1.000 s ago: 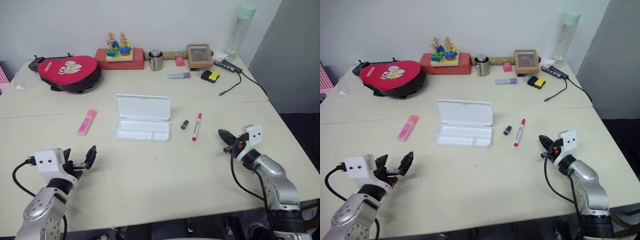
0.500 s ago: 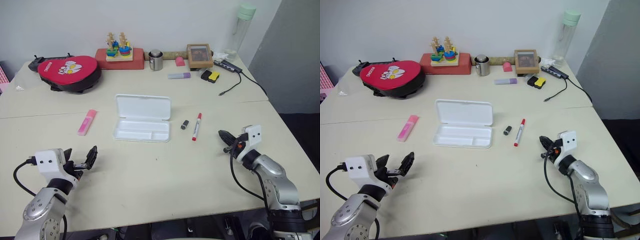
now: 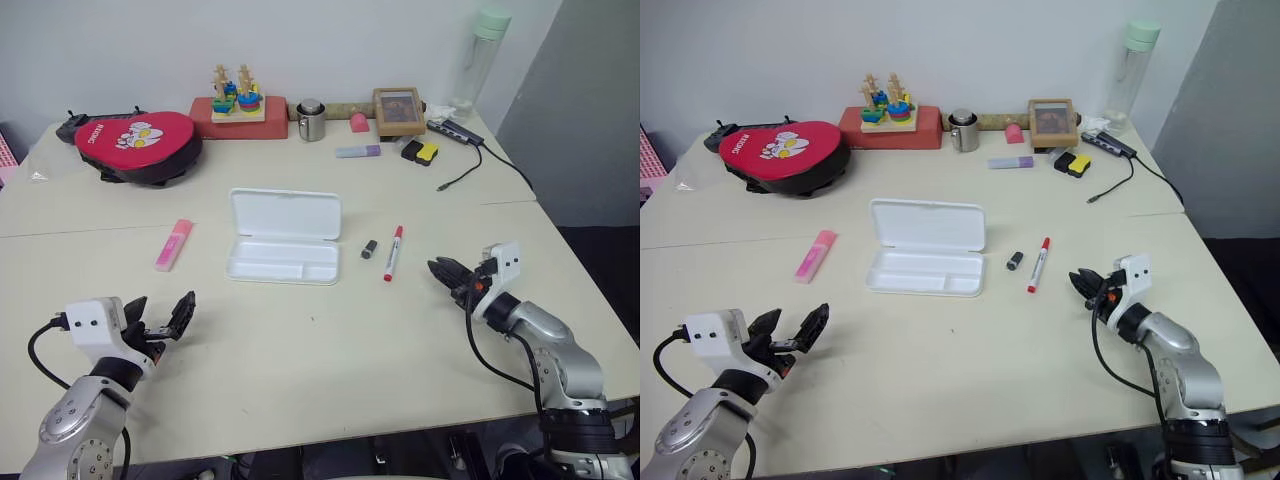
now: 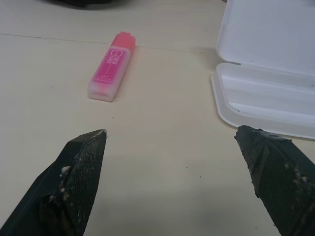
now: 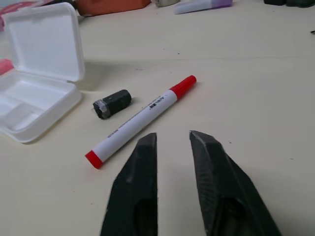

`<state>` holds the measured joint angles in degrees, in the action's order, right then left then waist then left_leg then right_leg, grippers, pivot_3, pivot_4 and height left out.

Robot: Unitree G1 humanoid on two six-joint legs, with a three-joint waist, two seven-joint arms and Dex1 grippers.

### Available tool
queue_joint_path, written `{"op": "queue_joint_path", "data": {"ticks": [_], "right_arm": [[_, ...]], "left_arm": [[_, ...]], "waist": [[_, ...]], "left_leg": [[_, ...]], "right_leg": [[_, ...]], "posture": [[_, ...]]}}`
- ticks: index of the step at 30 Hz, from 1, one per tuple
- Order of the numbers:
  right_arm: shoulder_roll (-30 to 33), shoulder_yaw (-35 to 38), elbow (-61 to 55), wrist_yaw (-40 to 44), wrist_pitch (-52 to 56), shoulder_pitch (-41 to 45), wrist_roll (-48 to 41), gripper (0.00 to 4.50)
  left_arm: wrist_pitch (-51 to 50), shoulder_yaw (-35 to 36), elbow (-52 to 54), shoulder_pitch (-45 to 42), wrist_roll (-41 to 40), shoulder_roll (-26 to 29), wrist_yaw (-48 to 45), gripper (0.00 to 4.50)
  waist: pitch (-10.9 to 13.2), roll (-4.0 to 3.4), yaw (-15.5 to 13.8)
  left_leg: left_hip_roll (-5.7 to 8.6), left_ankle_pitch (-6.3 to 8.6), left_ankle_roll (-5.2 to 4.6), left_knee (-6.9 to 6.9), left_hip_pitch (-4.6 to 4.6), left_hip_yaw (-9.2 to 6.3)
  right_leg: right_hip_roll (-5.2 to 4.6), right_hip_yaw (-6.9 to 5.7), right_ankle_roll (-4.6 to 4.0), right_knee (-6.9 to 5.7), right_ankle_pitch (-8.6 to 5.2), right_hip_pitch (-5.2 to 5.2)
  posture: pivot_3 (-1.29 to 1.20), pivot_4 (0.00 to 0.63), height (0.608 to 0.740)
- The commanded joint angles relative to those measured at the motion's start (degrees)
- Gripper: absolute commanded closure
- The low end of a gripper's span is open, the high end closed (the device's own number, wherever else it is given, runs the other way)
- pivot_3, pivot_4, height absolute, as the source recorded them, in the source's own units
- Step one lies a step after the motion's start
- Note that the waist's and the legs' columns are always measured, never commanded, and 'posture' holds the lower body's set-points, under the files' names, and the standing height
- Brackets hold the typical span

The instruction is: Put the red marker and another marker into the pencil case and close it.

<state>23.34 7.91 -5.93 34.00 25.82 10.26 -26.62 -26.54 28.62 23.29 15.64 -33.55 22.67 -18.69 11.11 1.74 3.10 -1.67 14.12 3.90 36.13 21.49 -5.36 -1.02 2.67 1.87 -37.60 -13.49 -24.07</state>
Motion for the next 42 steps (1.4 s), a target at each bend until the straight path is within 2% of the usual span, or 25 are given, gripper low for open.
{"op": "queue_joint_path", "data": {"ticks": [1, 8, 11, 12, 15, 18, 24, 28, 31, 37, 42], "right_arm": [[1.88, 0.74, -1.44, 2.42, 1.09, 2.14, -1.66, 2.49], [5.05, -1.32, -2.87, 7.20, 2.52, 3.99, -1.98, 0.85], [9.40, -7.32, -4.90, 14.79, 0.87, 6.32, 0.69, 0.13], [10.68, -9.55, -5.43, 17.86, 0.19, 7.59, 1.34, 0.05], [12.62, -14.61, -4.48, 24.90, -1.83, 12.47, 2.57, 0.05], [11.54, -17.91, -2.36, 28.72, -3.03, 17.81, 3.24, 0.05], [5.41, -24.56, 3.06, 31.98, -3.86, 27.04, 6.13, 0.05], [1.26, -30.81, 8.56, 34.06, -6.80, 31.87, 11.32, 0.05], [0.44, -32.82, 10.32, 36.02, -9.71, 31.88, 13.22, 0.05], [-3.36, -35.92, 15.39, 33.02, -12.21, 32.96, 19.14, 0.05], [-5.80, -35.30, 22.12, 30.95, -14.89, 34.81, 22.57, 0.05]], "left_arm": [[-0.57, 1.26, 2.70, 0.35, -0.61, 1.35, -0.19, 0.00], [-0.94, 1.21, 3.00, 0.22, -0.62, 1.79, 0.10, 0.00], [-2.14, 1.08, 4.32, 0.74, -1.27, 3.64, -1.66, 0.00], [-2.81, 1.35, 4.92, 0.99, -2.03, 4.66, -2.80, 0.00], [-4.61, 2.57, 5.97, 1.71, -4.29, 8.63, -6.83, 0.00], [-6.77, 4.00, 6.66, 2.23, -6.95, 12.70, -10.58, 0.00], [-10.96, 6.10, 8.06, 3.14, -11.33, 22.59, -20.17, 0.00], [-11.95, 6.80, 7.72, 3.87, -10.57, 28.48, -26.23, 0.00], [-11.65, 6.15, 7.81, 4.48, -9.27, 29.87, -27.85, 0.00], [-11.00, 6.55, 8.06, 4.40, -7.23, 30.08, -29.25, 0.00], [-10.84, 5.94, 8.12, 3.85, -6.27, 29.16, -28.90, 0.00]], "waist": [[0.00, 0.00, 0.01], [0.00, 0.00, -0.01], [0.00, 0.00, 0.04], [0.05, -0.01, 0.22], [0.05, 0.01, 0.20], [0.12, 0.11, 0.36], [0.15, 0.16, 0.09], [0.19, 0.15, 0.19], [0.21, 0.11, 0.04], [0.22, 0.10, 0.17], [0.23, 0.09, 0.20]], "left_leg": [[0.00, 0.00, 0.00, 0.00, 0.01, 0.00], [0.00, 0.00, 0.00, -0.02, 0.03, 0.00], [0.00, 0.00, 0.00, -0.01, 0.02, 0.01], [0.00, 0.00, 0.00, 0.00, 0.01, 0.00], [-0.01, 0.00, 0.00, -0.01, -0.05, 0.02], [-0.02, 0.00, 0.00, -0.01, -0.02, 0.03], [-0.04, 0.00, 0.00, -0.05, 0.01, -0.02], [-0.05, 0.01, 0.01, -0.07, 0.19, -0.10], [-0.05, 0.01, 0.00, -0.11, 0.19, -0.12], [-0.05, 0.01, 0.01, -0.11, 0.23, -0.14], [-0.05, 0.01, 0.01, -0.08, 0.18, -0.14]], "right_leg": [[0.00, 0.00, 0.00, 0.00, 0.00, 0.00], [0.00, -0.01, 0.01, 0.04, 0.00, -0.01], [0.00, -0.01, 0.01, 0.03, 0.00, -0.01], [0.00, -0.02, 0.01, 0.02, 0.00, -0.01], [0.00, -0.01, -0.01, -0.01, -0.01, 0.00], [0.01, -0.02, -0.02, -0.01, -0.01, -0.04], [0.01, -0.09, 0.03, 0.00, 0.00, -0.06], [0.01, -0.19, 0.12, 0.08, 0.03, -0.17], [0.00, -0.20, 0.11, 0.06, 0.02, -0.19], [-0.01, -0.23, 0.13, 0.07, 0.02, -0.22], [0.00, -0.23, 0.11, -0.04, 0.01, -0.22]], "posture": [[0.00, 0.150, 0.740], [0.00, 0.150, 0.740], [0.00, 0.150, 0.740], [0.00, 0.150, 0.740], [0.00, 0.150, 0.740], [0.00, 0.150, 0.740], [0.00, 0.150, 0.740], [0.00, 0.150, 0.740], [0.00, 0.150, 0.740], [0.00, 0.150, 0.740], [0.00, 0.150, 0.740]]}}
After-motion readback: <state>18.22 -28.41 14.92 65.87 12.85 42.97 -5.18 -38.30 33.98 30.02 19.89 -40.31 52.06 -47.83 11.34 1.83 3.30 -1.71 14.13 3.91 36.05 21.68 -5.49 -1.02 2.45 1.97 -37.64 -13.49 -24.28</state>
